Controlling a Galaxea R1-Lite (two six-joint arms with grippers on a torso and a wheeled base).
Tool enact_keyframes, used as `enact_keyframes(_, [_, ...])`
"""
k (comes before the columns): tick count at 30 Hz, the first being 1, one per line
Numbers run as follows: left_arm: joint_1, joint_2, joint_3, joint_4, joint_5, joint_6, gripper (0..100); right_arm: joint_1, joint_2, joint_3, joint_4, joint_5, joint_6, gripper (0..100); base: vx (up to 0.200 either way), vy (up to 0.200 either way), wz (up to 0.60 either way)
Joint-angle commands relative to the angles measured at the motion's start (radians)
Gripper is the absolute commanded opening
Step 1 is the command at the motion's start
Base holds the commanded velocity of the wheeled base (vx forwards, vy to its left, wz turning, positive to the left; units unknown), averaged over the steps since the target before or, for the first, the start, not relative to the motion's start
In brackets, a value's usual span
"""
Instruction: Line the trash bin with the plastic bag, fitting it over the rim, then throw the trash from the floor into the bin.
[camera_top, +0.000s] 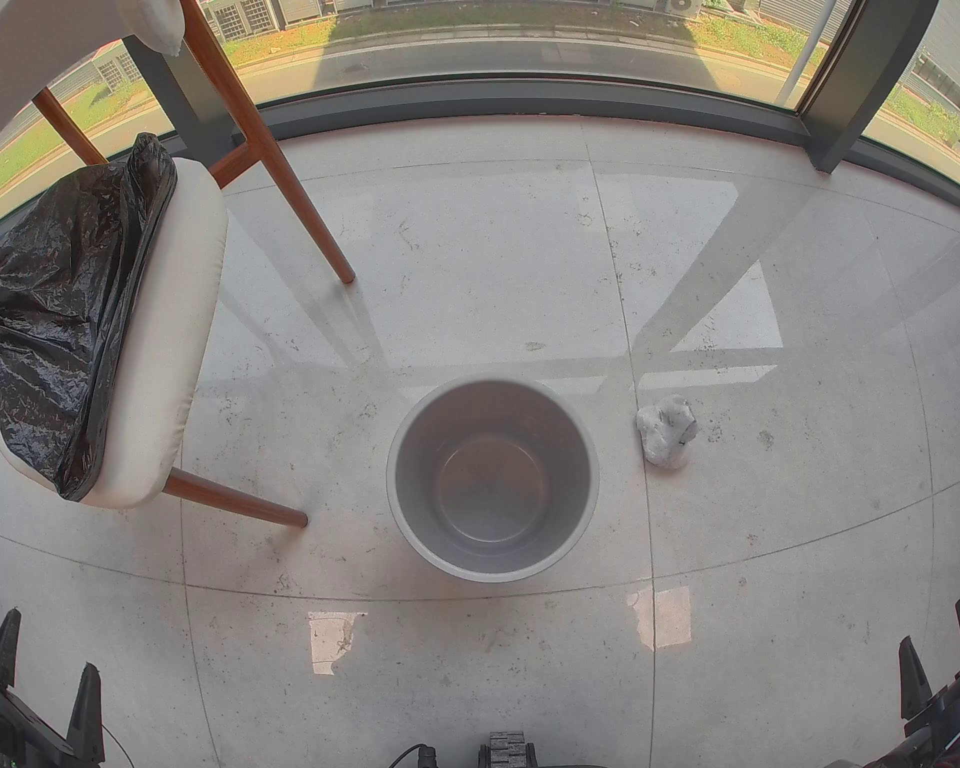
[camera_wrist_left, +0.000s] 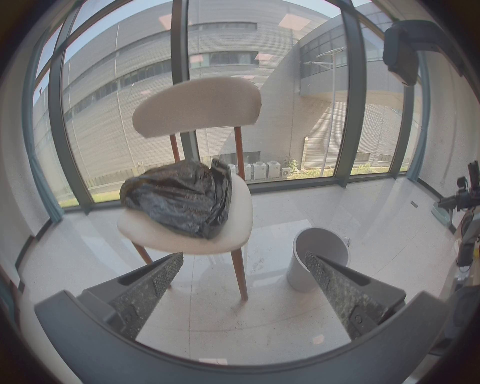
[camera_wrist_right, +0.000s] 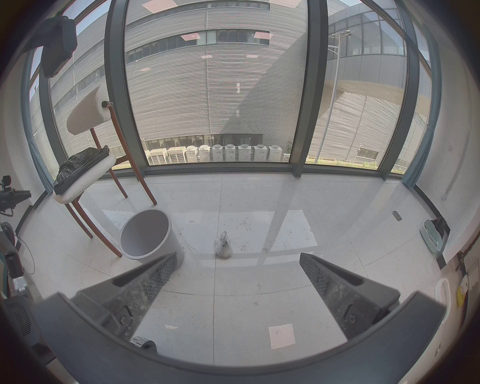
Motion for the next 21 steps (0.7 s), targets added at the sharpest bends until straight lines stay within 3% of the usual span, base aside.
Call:
enact_keyframes(1, [-0.002, -0.016, 0.007, -0.033, -0.011, 0.034, 100, 0.0, -0.013, 0.018, 0.0, 0.001, -0.001, 100, 0.0, 0.0, 0.0])
enact_keyframes(6, [-0.011, 0.004, -0.073, 0.013, -0.011, 0.037, 100, 0.0, -0.013, 0.018, 0.0, 0.001, -0.003, 100, 0.0, 0.0, 0.0])
enact_keyframes(12, [-0.021, 0.289, -0.321, 0.139, -0.013, 0.0, 100, 0.0, -0.013, 0.018, 0.0, 0.002, -0.004, 100, 0.0, 0.0, 0.0])
enact_keyframes(18, [-0.066, 0.528, -0.413, 0.018, -0.002, 0.003, 100, 0.0, -0.013, 0.018, 0.0, 0.002, -0.004, 100, 0.0, 0.0, 0.0])
enact_keyframes(20, [-0.066, 0.528, -0.413, 0.018, -0.002, 0.003, 100, 0.0, -0.013, 0.018, 0.0, 0.002, -0.004, 100, 0.0, 0.0, 0.0])
enact_keyframes(21, [-0.055, 0.656, -0.452, -0.048, -0.002, 0.003, 100, 0.0, -0.013, 0.018, 0.0, 0.002, -0.004, 100, 0.0, 0.0, 0.0])
